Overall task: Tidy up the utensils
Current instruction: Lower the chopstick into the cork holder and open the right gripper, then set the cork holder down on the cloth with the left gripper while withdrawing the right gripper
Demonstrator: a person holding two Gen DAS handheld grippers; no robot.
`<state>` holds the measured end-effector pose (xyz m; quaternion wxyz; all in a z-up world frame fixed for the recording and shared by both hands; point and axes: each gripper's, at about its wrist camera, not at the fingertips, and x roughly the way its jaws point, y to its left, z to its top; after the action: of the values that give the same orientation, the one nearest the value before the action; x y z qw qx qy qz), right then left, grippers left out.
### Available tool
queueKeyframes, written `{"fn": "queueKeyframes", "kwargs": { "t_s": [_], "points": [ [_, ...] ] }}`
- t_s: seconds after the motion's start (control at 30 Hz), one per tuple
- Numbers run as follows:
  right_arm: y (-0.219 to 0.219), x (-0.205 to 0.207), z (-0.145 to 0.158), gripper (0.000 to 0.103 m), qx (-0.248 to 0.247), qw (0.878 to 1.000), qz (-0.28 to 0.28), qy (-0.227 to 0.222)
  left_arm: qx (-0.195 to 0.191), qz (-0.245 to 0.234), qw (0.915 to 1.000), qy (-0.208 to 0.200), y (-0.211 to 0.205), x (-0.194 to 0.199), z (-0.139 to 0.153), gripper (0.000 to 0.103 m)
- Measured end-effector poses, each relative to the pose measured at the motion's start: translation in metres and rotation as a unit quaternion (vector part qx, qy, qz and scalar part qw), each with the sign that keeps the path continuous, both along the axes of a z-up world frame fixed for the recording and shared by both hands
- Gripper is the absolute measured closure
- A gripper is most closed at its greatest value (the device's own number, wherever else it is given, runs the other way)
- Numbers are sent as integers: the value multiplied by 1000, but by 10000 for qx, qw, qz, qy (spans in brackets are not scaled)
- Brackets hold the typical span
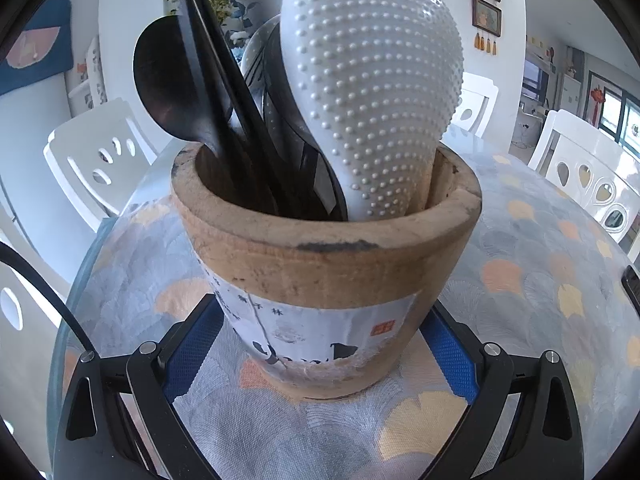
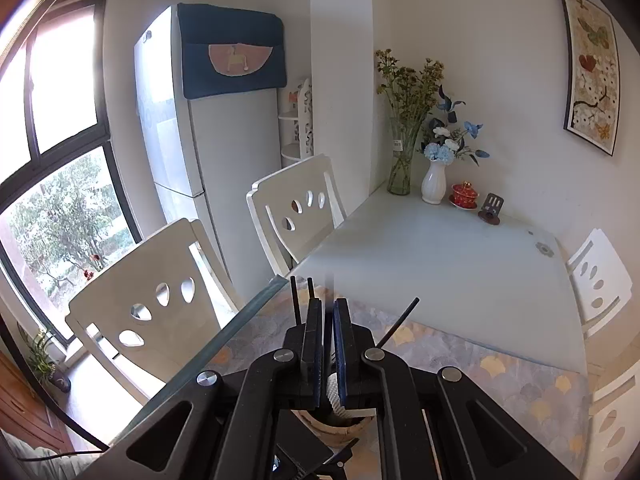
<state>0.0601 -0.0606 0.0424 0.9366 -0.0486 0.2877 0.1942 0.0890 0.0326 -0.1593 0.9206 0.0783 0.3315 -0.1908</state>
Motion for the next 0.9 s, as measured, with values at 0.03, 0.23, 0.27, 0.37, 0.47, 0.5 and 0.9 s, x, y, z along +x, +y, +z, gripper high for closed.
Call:
{"fn": "queueKeyframes", "kwargs": {
  "t_s": [0.03,0.23,0.27,0.37,0.47,0.5,0.9],
  "points": [
    [0,1,0,98,-8,10000,-3,16,-1,-2,10000,2,0,1,0,5],
    [-8,-1,1,98,54,9999,-76,54,-4,-5,10000,0,1,1,0,5],
    [-10,-2,2,98,71,9999,-116,27,-4,-3,10000,0,0,1,0,5],
    [-15,-1,3,98,116,9997,-191,36,2,-3,10000,3,0,1,0,5],
    [-21,-1,2,98,173,9994,-292,91,1,-3,10000,1,0,1,0,5],
    [-23,-2,2,98,179,9992,-338,111,1,-3,10000,0,0,1,0,5],
    [-71,-14,19,96,648,9938,-894,98,25,6,10000,-16,1,1,-1,5]
  ]
}}
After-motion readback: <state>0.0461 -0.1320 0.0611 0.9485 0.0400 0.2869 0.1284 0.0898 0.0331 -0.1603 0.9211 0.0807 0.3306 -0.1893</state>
